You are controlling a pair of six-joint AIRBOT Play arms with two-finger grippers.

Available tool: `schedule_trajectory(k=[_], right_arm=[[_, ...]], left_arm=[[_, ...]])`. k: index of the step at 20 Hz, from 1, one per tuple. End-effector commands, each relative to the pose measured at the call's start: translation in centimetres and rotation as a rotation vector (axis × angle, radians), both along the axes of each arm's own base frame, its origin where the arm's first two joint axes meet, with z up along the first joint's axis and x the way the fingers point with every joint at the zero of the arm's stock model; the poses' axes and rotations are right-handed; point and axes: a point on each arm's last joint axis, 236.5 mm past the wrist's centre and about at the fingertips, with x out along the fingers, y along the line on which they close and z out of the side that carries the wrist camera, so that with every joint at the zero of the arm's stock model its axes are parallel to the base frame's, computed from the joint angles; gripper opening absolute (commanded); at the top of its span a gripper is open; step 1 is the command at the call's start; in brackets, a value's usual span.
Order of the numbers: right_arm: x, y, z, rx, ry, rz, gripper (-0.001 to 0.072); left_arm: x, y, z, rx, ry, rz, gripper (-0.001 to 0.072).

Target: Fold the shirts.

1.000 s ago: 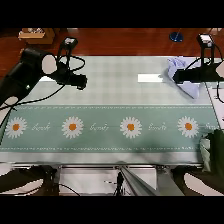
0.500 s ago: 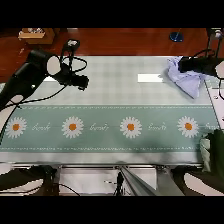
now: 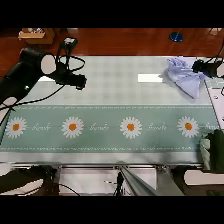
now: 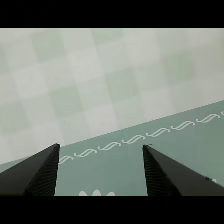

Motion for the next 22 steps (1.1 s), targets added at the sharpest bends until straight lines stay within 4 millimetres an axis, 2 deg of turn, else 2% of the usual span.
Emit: schedule_trajectory(k=[1,3,7,8,9,10,11,12,14,16,19,22], right_arm=[[-2.1,-2.3,-6.1,0.071,0.151,-0.074,0.054],[-3.1,-2.9,-8.0,0.08,0.209,-0.08,0.0539],[-3.3,-3.2,-9.9,0.076,0.242,-0.078,0.0536],[-3.3,-3.0,-10.4,0.082,0.251,-0.077,0.0494],[-3.3,-2.8,-10.8,0.085,0.257,-0.074,0.0321],[-3.2,-2.6,-10.8,0.095,0.253,-0.077,0.0108],[-3.0,-2.4,-10.4,0.111,0.235,-0.083,0.0029],[-2.5,-2.4,-9.2,0.108,0.2,-0.084,0.0028],[-1.6,-2.7,-5.3,0.067,0.114,-0.067,0.0027],[-1.2,-2.9,1.3,-0.016,0.0,-0.021,0.0027],[-2.7,-1.8,13.8,-0.085,-0.235,-0.003,0.0026],[-6.9,1.7,26.4,-0.071,-0.514,0.025,0.0026]], left_arm=[[-0.3,0.1,1.4,-0.011,-0.028,-0.001,0.0613],[-0.3,0.1,2.0,-0.017,-0.04,-0.001,0.0613],[-0.3,0.1,3.2,-0.029,-0.067,-0.001,0.0613],[-0.1,-0.1,3.6,-0.035,-0.075,-0.001,0.0613],[0.1,-0.1,4.1,-0.039,-0.086,-0.001,0.0613],[0.2,-0.2,4.4,-0.043,-0.094,-0.001,0.0613],[0.3,-0.3,4.8,-0.046,-0.103,-0.001,0.0613],[0.5,-0.3,5.2,-0.05,-0.111,-0.001,0.0613],[0.9,-0.5,6.6,-0.063,-0.142,-0.001,0.0613],[1.3,-0.7,8.8,-0.084,-0.188,-0.002,0.0613],[1.3,-1.9,13.7,-0.14,-0.283,-0.022,0.0613],[-0.6,-3.1,20.5,-0.209,-0.393,-0.061,0.0612]])
